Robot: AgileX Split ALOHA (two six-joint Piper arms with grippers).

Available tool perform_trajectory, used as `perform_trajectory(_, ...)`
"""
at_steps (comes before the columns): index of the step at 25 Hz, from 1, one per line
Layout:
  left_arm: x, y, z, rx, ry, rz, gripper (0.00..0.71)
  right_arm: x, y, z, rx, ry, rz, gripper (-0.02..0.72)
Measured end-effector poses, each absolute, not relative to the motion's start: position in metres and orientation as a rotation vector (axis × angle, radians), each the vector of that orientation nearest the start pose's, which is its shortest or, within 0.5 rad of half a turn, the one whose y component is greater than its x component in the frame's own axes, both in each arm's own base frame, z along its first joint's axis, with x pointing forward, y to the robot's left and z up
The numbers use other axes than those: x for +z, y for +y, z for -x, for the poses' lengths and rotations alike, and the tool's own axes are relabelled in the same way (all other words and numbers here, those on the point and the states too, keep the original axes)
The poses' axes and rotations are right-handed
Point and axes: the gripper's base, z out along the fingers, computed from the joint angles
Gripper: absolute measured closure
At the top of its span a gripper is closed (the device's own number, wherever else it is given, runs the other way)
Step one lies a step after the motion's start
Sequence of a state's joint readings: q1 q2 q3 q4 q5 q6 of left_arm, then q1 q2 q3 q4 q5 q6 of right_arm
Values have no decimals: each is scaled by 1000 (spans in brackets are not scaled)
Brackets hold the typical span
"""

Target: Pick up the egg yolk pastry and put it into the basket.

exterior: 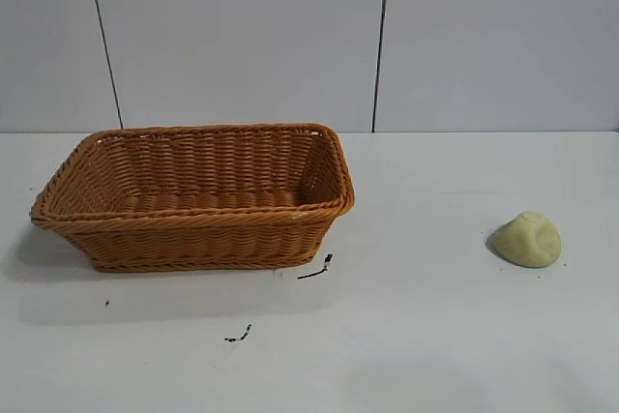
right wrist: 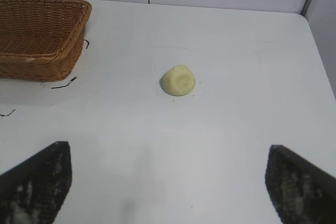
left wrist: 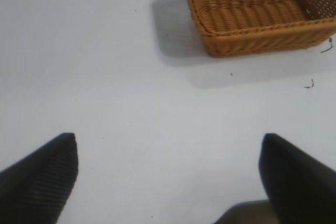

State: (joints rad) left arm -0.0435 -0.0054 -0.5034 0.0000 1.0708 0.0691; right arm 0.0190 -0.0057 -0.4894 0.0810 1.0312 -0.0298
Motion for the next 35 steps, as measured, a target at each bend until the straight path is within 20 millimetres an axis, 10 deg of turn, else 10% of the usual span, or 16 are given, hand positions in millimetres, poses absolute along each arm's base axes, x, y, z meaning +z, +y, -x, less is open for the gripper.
perform_trajectory(19,277,0,7,16,2042,-115,14,290,7,-11,91,2091,49,10)
perform_trajectory(28,277,0,7,16,2042,-115,14,323,8,-113,93,2442,39,10)
perform_trajectory(35,277,0,7,16,2042,-115,14,309,10,-216,97,2687,30,10)
